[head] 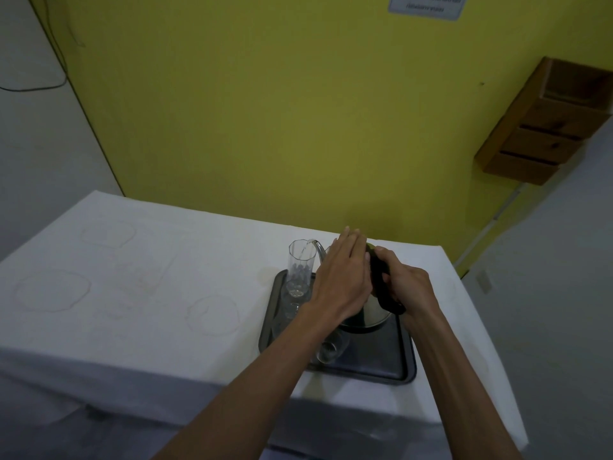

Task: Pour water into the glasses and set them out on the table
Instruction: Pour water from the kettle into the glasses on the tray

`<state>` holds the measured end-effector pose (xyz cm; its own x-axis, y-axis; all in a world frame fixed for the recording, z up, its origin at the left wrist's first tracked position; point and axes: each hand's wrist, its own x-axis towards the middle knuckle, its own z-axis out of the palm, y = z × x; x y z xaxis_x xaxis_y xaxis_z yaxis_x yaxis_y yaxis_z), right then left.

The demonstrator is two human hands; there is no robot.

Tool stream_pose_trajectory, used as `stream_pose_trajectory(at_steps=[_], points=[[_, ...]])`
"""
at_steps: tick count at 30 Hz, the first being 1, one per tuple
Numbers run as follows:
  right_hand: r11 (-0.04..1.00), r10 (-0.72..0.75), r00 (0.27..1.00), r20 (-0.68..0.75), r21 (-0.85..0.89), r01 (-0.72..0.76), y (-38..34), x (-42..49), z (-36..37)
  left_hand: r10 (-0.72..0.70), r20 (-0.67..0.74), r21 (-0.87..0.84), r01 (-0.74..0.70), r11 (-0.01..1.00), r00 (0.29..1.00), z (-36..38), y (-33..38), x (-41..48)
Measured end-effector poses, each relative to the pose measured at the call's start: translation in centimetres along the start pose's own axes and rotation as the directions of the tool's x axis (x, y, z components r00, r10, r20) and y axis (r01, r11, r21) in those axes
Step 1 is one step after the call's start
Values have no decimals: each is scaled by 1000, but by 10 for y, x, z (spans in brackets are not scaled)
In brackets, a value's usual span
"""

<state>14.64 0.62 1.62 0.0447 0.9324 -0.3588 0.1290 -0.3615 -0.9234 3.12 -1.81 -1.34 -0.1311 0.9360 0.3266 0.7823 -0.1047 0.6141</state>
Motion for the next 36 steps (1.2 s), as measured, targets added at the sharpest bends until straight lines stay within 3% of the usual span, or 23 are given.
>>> stream_pose_trajectory(at_steps=[11, 27, 36], points=[[996, -19, 1000, -18, 87, 20, -6, -14, -18, 131, -127, 4, -132, 991, 983, -3, 20, -5], [976, -25, 999, 31, -214, 31, -1, -17, -30, -16, -94, -31, 13, 999, 995, 15, 20, -44], [969, -24, 999, 39, -245, 33, -3, -17, -31, -44, -109, -52, 39, 998, 993, 15, 21, -44]])
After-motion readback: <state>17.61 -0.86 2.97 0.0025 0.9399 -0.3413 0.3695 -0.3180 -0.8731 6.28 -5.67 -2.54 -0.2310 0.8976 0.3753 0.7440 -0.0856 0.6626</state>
